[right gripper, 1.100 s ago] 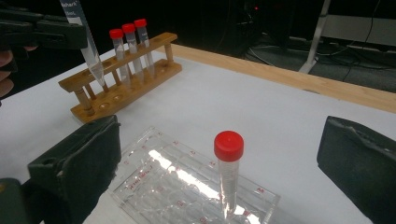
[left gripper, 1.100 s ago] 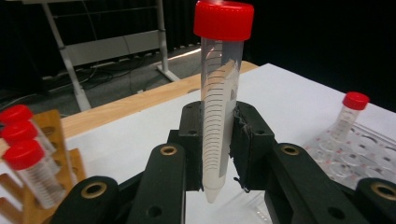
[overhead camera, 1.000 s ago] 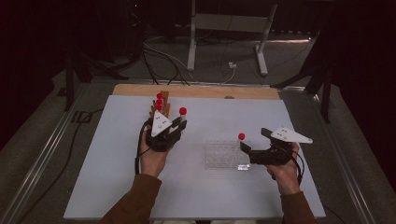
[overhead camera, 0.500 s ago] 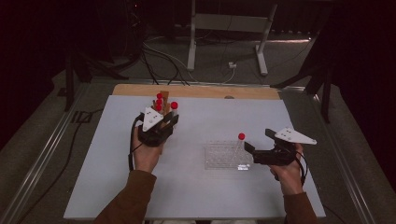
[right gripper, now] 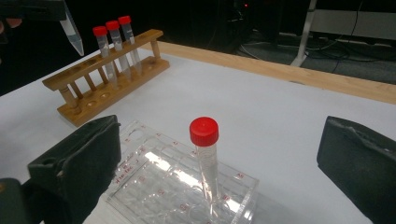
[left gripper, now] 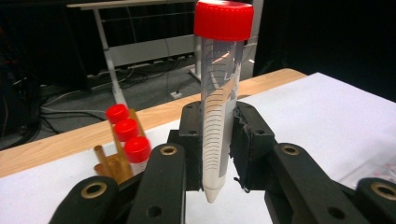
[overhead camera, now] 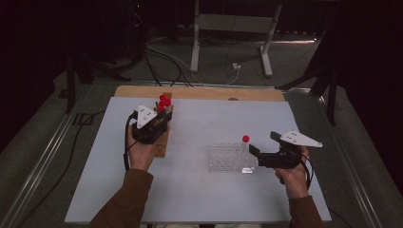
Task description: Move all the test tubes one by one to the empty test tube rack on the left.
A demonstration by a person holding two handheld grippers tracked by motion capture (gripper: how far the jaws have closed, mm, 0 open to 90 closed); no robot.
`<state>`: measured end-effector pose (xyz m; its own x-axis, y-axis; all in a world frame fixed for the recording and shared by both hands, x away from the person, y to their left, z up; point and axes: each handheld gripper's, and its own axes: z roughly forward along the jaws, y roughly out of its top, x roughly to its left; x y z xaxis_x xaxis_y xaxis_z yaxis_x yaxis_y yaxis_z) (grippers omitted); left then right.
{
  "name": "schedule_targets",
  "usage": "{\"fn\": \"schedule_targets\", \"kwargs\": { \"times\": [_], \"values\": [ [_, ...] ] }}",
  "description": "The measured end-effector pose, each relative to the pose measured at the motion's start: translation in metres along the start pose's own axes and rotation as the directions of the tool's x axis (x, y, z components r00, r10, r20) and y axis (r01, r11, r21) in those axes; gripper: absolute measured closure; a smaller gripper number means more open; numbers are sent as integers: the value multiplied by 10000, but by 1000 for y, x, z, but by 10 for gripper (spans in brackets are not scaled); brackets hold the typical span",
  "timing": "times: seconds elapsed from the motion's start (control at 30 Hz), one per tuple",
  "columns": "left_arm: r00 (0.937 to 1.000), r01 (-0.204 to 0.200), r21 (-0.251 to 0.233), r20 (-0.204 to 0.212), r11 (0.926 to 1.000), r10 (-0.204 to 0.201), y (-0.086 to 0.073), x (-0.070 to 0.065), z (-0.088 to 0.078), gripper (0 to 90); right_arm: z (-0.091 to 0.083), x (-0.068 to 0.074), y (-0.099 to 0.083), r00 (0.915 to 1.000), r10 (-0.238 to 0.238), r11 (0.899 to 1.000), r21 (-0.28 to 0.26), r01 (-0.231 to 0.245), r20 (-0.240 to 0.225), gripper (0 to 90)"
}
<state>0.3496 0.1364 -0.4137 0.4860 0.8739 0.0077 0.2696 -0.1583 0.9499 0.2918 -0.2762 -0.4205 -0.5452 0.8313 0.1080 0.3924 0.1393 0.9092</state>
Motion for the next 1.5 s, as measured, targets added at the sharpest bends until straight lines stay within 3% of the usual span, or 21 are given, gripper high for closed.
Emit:
{"fn": "schedule_targets", "kwargs": {
  "times": [0.83, 1.5],
  "values": [
    [9964, 341, 548, -794, 9979, -297, -15, 21, 10, 759, 1, 1, -1, 10000, 23, 10000, 16, -23, -76, 0],
    [9941, 698, 1531, -931, 9857, -559, -38, 26, 21, 755, 1, 1, -2, 9999, 45, 10000, 29, -44, -152, 0]
  ]
}}
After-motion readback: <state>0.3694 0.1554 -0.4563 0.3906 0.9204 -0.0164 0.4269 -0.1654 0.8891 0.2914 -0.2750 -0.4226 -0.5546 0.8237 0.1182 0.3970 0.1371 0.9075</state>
